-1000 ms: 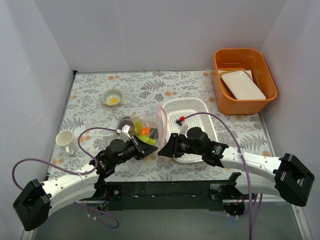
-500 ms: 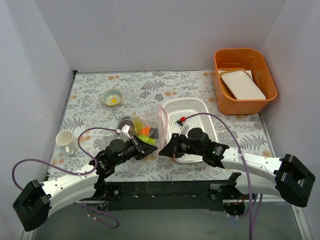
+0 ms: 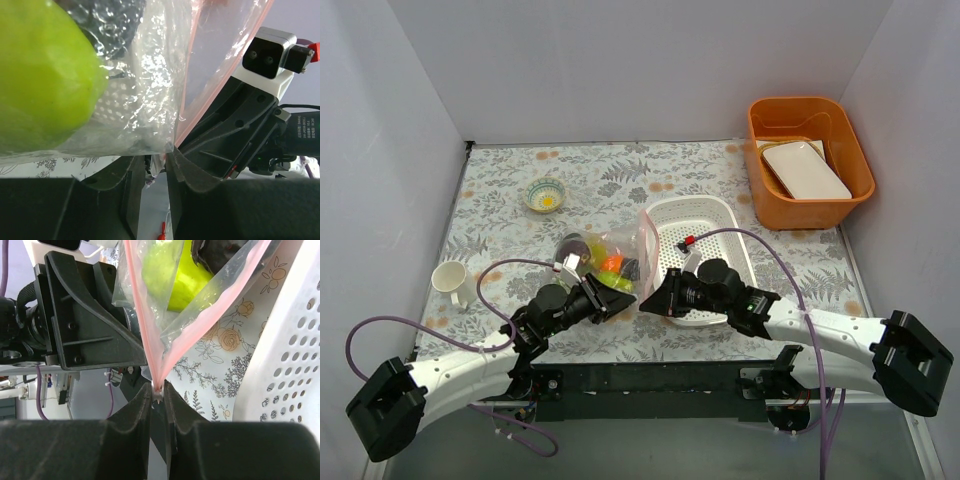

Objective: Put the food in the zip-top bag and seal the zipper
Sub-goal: Zip the zipper food storage bag at the center of the board.

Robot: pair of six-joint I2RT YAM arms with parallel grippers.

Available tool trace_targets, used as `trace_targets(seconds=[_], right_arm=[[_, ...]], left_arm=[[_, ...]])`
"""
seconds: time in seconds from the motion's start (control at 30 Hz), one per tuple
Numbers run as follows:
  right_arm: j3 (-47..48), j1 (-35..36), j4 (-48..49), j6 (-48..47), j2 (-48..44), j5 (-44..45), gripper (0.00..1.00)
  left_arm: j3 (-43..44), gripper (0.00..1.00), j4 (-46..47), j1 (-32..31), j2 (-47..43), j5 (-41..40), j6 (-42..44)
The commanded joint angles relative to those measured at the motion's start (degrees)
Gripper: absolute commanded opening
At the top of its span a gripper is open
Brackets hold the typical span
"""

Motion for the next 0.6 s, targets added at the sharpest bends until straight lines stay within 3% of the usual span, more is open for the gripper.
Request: trace_targets(seconds=[0.0,0.57], right_arm=[[-0.5,0.2,3.3,1.1,-1.9,2.0,0.12],[-0.4,0.2,3.9,1.9,-1.4,1.9,0.11]], left_arm=[[-1.2,0.25,3.6,0.2,0.0,1.4,-5.7],[-2.6,0.28,11.3,-0.1,3.7,2.1,-7.5]])
